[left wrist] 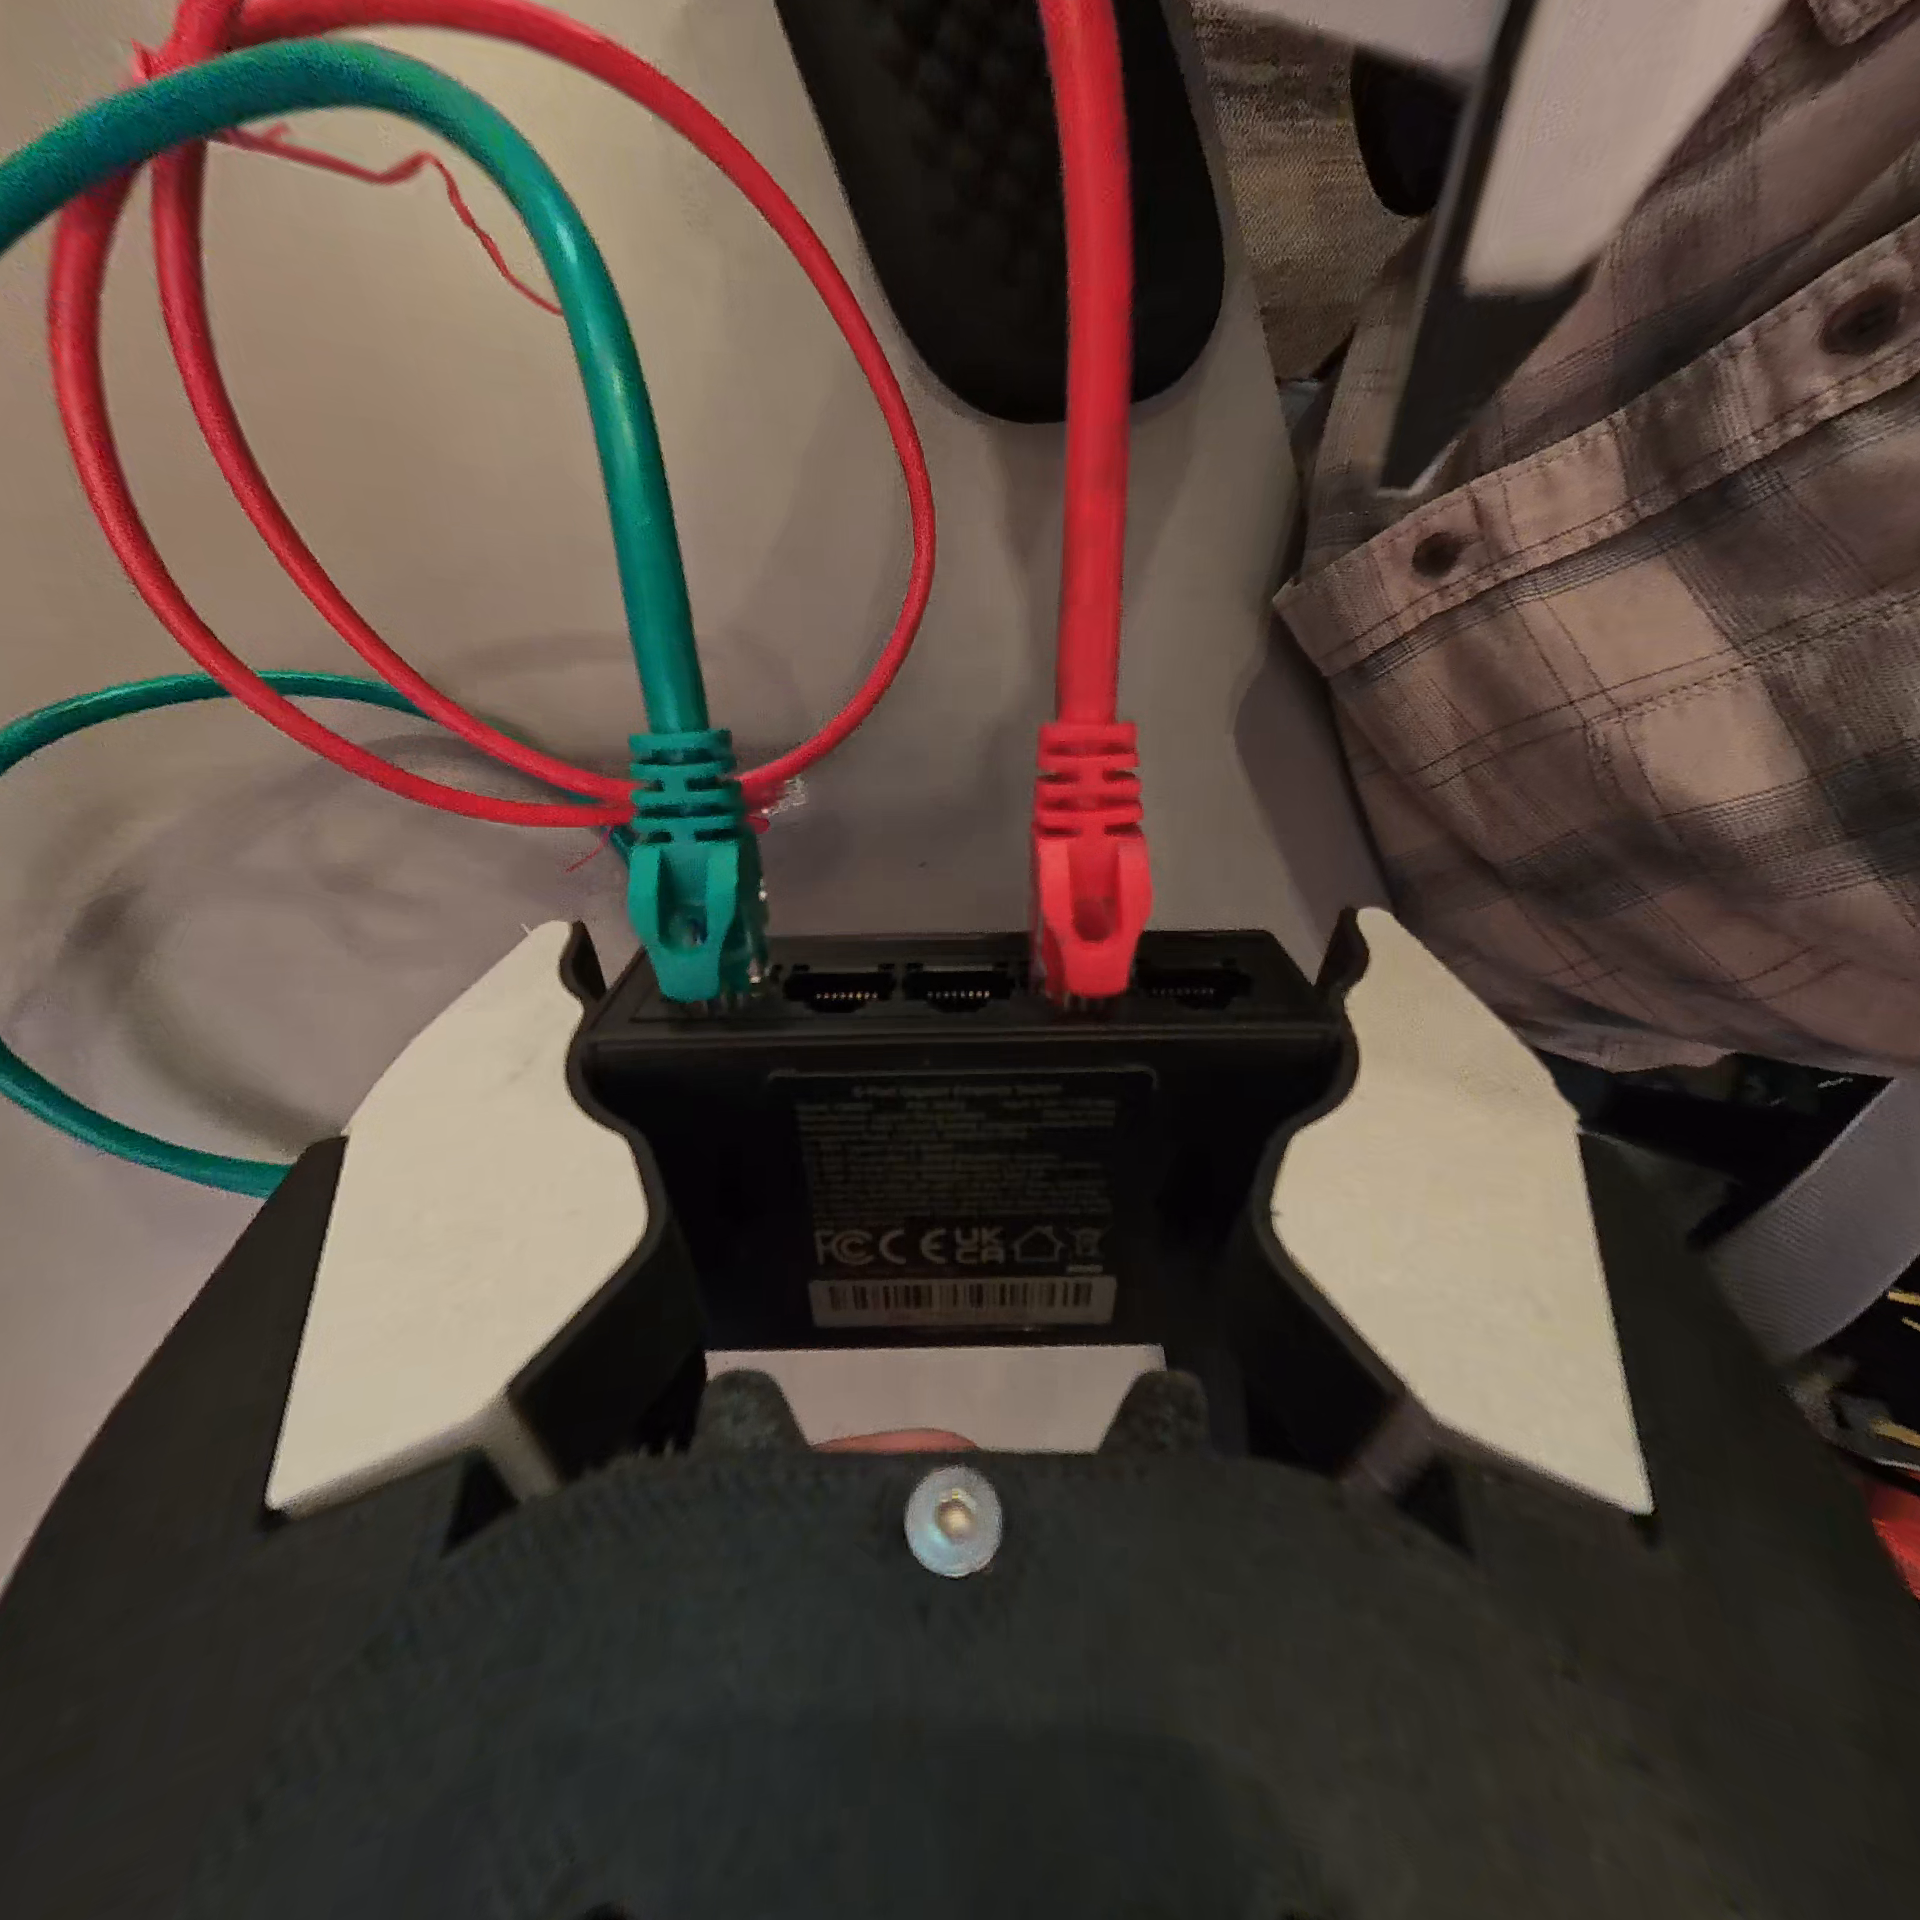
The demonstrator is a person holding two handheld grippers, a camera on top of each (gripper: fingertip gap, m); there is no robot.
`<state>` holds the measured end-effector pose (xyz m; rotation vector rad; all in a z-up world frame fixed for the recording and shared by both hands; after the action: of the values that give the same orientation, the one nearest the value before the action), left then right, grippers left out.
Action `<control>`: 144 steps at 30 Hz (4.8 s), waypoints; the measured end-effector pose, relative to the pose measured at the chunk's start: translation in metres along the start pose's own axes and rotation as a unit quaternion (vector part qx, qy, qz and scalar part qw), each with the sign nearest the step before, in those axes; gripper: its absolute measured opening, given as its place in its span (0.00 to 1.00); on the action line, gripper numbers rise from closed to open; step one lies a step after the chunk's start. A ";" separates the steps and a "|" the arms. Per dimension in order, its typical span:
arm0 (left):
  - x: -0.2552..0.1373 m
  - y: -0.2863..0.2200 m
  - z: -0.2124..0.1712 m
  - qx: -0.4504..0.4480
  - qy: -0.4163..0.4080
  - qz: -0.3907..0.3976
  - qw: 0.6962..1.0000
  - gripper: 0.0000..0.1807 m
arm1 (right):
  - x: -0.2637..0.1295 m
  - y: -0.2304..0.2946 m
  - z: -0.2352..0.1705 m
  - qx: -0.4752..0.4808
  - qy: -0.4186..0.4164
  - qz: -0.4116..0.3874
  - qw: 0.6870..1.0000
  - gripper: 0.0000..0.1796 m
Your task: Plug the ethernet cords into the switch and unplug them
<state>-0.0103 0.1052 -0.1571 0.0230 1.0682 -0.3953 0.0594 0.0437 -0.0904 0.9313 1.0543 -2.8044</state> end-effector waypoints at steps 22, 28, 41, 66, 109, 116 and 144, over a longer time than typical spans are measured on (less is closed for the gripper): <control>-0.012 -0.006 0.009 0.044 0.014 0.001 0.999 0.69 | 0.030 -0.039 -0.045 -0.027 0.003 0.105 0.994 0.24; -0.006 -0.006 0.010 0.044 0.019 -0.012 0.999 0.69 | 0.034 -0.038 -0.052 -0.062 0.053 0.086 0.993 0.21; -0.020 -0.001 0.016 0.016 -0.031 -0.037 0.999 0.69 | -0.053 -0.049 -0.020 -0.068 -0.001 -0.020 0.997 0.21; -0.012 0.006 0.028 -0.008 -0.047 -0.046 0.998 0.69 | 0.023 -0.033 -0.023 -0.087 0.070 0.038 0.993 0.12; -0.006 0.011 0.032 0.007 0.005 -0.046 0.999 0.69 | 0.005 -0.033 -0.028 -0.087 0.112 0.113 0.983 0.10; -0.003 0.011 0.033 0.010 0.015 -0.046 0.999 0.69 | 0.005 -0.033 -0.028 -0.107 0.128 0.122 0.978 0.07; -0.004 0.010 0.038 0.012 0.014 -0.051 0.999 0.69 | 0.004 -0.031 -0.024 -0.124 0.140 0.108 0.976 0.07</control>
<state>0.0234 0.1076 -0.1367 -0.0035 1.0947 -0.5007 0.0629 0.0832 -0.0878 1.3424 1.2127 -2.3498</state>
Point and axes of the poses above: each gripper's, where its closed fingertips meet, x out along the fingers, z out of its top, y = z × x across the jaws, the point moved 4 cm from there along -x, back along the fingers, and after that the axes turned 13 degrees about z, right-handed, at the moved point
